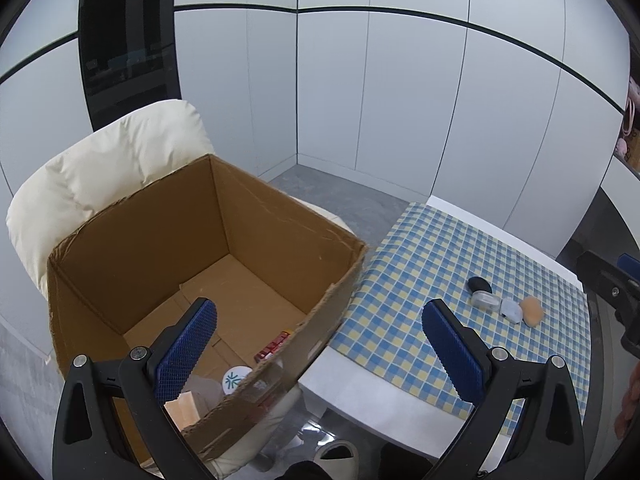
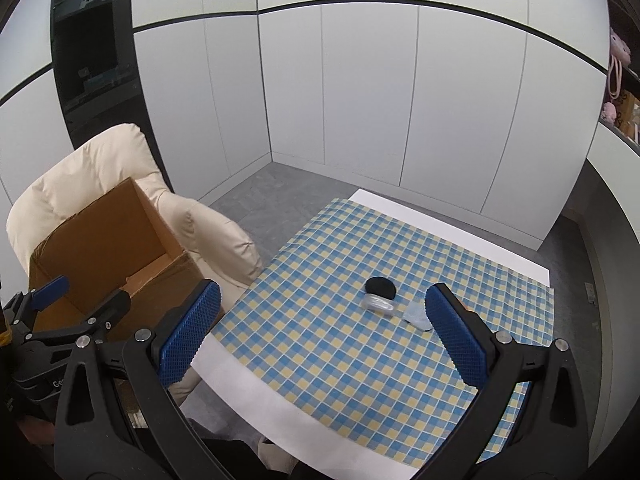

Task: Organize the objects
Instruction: 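Withdraw both tools from the box back toward the checked cloth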

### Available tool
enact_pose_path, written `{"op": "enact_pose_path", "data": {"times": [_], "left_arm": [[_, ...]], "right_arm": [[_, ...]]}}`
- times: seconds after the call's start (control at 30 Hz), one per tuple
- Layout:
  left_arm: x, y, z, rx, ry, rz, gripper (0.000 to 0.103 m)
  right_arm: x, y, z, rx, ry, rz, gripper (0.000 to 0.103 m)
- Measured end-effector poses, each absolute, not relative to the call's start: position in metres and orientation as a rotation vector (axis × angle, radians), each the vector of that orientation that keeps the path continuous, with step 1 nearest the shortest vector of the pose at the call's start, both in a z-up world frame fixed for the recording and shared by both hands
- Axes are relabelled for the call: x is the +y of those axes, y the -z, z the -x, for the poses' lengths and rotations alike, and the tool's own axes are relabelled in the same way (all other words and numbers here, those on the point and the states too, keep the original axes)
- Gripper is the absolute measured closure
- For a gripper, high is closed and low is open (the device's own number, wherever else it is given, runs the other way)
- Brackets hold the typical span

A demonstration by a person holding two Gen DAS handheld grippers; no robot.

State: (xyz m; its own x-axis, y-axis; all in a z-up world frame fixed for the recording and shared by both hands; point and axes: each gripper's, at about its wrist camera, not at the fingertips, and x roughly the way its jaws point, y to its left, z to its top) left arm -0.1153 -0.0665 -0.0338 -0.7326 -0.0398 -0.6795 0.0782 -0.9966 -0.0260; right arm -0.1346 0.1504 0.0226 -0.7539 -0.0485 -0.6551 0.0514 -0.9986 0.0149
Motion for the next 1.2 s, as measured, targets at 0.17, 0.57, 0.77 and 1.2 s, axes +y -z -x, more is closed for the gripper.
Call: {"op": "enact_pose_path", "data": {"times": [0.17, 0.57, 0.77, 1.2], "left_arm": [[-0.055, 0.034, 0.118, 0.077, 2.879, -1.138, 0.000], [-0.024, 0.035, 0.122, 0.037, 2.927, -1.145, 0.000], [-0.010, 0.035, 0.123, 0.016, 2.942, -1.151, 0.000], [0.026, 0.038, 0.129, -0.012, 2.991, -1.194, 0.000]], "right_arm": [[0.161, -0.022, 0.132, 0.011, 2.907, -1.083, 0.000], [0.193, -0.022, 0.121, -0.008, 2.948, -1.083, 0.000], [0.209, -0.022, 0.118, -0.022, 2.969, -1.094, 0.000], [0.243, -0.020, 0.104, -0.029, 3.020, -1.115, 0.000]]}}
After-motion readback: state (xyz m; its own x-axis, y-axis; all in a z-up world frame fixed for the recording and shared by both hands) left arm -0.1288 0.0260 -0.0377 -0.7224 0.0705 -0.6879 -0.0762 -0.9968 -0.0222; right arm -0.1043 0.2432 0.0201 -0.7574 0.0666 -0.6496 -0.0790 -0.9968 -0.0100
